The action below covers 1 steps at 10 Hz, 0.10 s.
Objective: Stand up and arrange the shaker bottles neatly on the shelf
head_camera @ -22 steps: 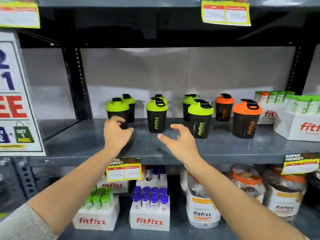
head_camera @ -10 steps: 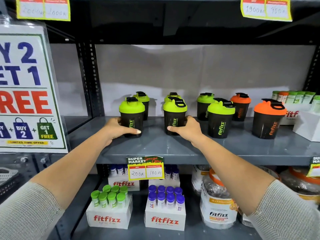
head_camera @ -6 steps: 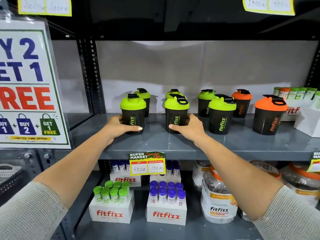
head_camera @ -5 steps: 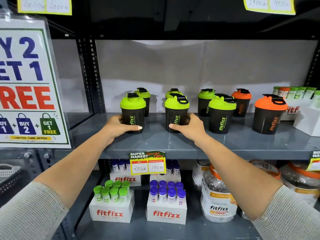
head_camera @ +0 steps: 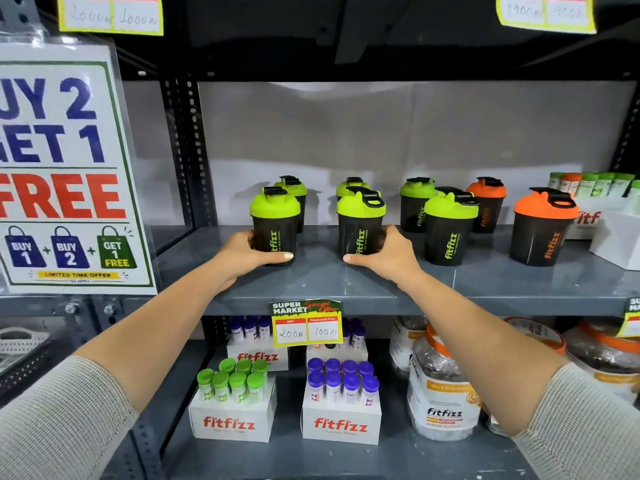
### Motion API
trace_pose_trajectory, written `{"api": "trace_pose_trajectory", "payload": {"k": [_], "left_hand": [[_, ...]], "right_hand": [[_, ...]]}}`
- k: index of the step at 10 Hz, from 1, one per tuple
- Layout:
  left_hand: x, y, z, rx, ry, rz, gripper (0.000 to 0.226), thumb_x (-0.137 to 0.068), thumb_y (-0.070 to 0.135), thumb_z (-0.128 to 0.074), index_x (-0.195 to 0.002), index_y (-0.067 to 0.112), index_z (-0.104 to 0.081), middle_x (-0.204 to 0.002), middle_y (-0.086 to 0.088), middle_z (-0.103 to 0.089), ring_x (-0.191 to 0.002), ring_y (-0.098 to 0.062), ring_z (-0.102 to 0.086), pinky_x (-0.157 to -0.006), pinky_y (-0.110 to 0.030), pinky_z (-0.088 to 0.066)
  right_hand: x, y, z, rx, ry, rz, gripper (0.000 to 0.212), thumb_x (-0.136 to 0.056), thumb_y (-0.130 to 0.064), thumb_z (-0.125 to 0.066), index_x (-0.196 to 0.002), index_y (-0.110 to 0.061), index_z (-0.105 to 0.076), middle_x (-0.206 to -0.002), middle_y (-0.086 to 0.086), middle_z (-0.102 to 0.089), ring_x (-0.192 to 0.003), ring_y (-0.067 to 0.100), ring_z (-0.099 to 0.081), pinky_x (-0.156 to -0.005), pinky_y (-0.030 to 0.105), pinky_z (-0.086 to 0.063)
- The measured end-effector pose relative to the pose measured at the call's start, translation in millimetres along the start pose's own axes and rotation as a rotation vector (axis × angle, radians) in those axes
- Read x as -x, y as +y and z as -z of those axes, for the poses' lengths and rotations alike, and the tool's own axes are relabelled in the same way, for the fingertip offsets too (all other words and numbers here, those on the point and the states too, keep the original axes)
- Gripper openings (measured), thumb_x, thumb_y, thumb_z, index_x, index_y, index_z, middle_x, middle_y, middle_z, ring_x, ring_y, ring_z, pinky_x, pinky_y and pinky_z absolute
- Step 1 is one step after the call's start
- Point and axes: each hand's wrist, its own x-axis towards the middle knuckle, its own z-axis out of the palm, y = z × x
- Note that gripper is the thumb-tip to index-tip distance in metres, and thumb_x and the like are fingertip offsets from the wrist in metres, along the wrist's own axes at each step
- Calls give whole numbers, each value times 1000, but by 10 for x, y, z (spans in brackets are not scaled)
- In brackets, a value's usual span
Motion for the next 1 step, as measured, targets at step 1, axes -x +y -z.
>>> {"api": "trace_pose_trajectory", "payload": {"k": [1], "left_hand": [[220, 26, 29, -123, 107, 0, 109, -56, 43, -91, -144, 4, -41, -148, -11, -48, -131, -22, -50, -108, -35, -39]], "right_hand": [[186, -52, 59, 121, 20, 25, 93, -56, -40, -94, -125, -5, -43, -127, 12, -61, -121, 30, -56, -93, 37, -48]]}}
